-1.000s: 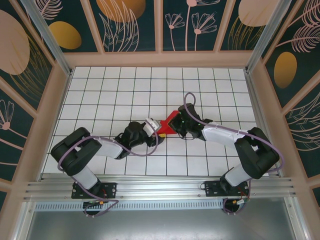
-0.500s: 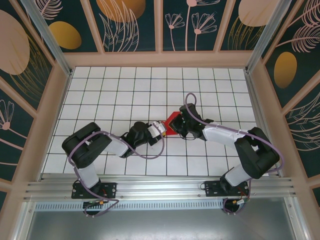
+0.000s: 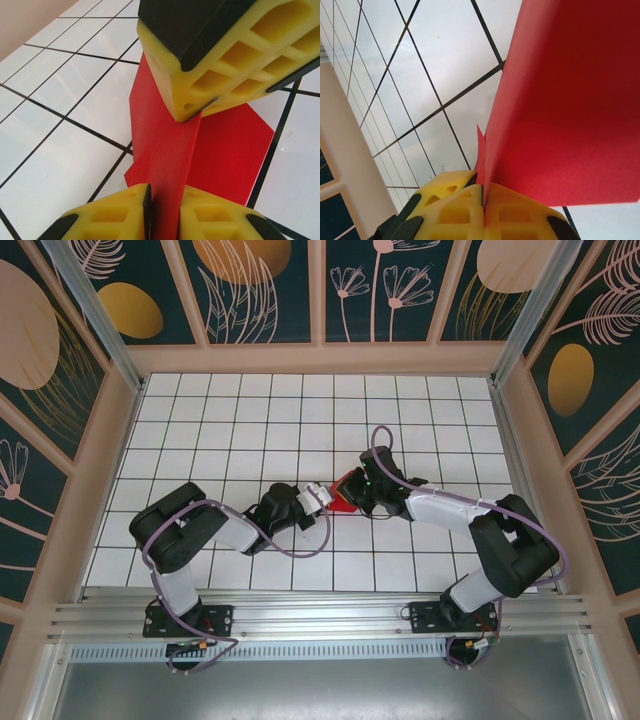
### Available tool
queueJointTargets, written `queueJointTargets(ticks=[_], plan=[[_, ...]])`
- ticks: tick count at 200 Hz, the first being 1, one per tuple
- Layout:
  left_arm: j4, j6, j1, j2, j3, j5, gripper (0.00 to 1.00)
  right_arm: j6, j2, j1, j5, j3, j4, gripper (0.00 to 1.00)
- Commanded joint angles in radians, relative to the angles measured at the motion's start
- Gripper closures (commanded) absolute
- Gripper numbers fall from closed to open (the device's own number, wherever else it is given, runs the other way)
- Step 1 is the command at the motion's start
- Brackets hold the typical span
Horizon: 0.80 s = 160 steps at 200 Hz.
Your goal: Fold a paper plane with a square sheet of paper (pick it up from the middle)
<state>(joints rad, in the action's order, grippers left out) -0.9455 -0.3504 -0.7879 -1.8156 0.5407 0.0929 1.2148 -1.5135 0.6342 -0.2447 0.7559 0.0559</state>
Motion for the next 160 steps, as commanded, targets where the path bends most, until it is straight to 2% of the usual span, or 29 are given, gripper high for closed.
queueJointTargets(ticks=[1,31,56,80,129,144,160], plan=[[0.003,0.014,-0.007,-0.018,0.027,0.026,0.79,0.009,-0.002,-0.009,-0.015,-0.018,0.016,1.00],[0.031,0.047,-0.007,-0.023,0.036,0.044,0.72,0.004,-0.012,-0.009,-0.016,-0.018,0.012,1.00],[0.036,0.058,-0.006,-0.018,0.037,0.055,0.69,-0.001,-0.018,-0.010,-0.018,-0.018,0.010,1.00],[0.040,0.063,-0.006,-0.009,0.035,0.062,0.70,-0.007,-0.024,-0.008,-0.018,-0.017,0.005,1.00],[0.056,0.071,-0.006,-0.009,0.042,0.060,0.80,-0.016,-0.033,-0.007,-0.021,-0.018,0.005,1.00],[0.075,0.084,-0.007,-0.012,0.051,0.061,0.79,-0.020,-0.032,-0.008,-0.019,-0.016,0.005,0.99],[0.079,0.103,-0.007,-0.014,0.051,0.067,0.73,-0.023,-0.033,-0.008,-0.018,-0.017,0.003,0.99]])
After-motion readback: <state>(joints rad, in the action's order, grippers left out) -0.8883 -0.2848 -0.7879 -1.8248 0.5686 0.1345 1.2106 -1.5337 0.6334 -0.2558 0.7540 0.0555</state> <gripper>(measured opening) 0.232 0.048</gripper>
